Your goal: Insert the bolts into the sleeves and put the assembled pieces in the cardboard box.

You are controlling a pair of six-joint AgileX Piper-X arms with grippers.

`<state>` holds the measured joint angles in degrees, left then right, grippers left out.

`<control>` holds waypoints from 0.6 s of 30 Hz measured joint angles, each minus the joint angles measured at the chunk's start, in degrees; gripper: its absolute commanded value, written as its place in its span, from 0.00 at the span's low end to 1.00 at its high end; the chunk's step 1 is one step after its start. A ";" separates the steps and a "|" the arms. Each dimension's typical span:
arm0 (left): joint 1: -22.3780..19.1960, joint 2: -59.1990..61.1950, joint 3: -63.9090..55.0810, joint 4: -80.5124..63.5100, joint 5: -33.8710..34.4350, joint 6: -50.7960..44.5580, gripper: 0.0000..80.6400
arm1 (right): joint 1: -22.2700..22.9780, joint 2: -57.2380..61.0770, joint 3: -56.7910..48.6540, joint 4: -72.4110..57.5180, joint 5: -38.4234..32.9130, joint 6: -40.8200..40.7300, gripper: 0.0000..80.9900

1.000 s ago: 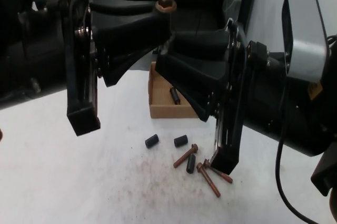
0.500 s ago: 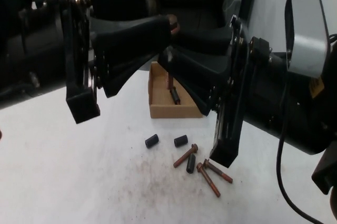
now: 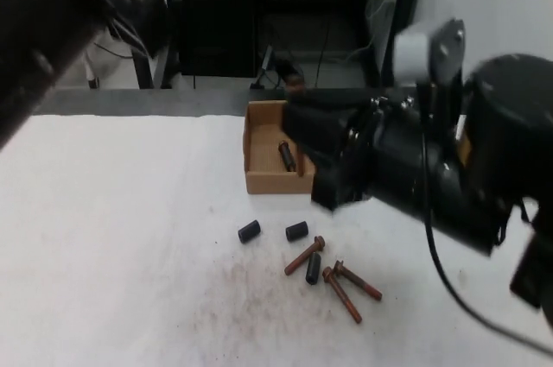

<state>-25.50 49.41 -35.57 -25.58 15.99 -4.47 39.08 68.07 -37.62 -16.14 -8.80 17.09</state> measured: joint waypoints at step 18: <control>0.00 5.42 0.00 59.57 -3.43 -4.47 0.01 | -13.21 41.75 -55.50 51.39 -1.44 3.74 0.01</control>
<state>-25.50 54.82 -35.57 33.99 12.56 -8.94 25.87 109.82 -93.12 35.25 -10.24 20.84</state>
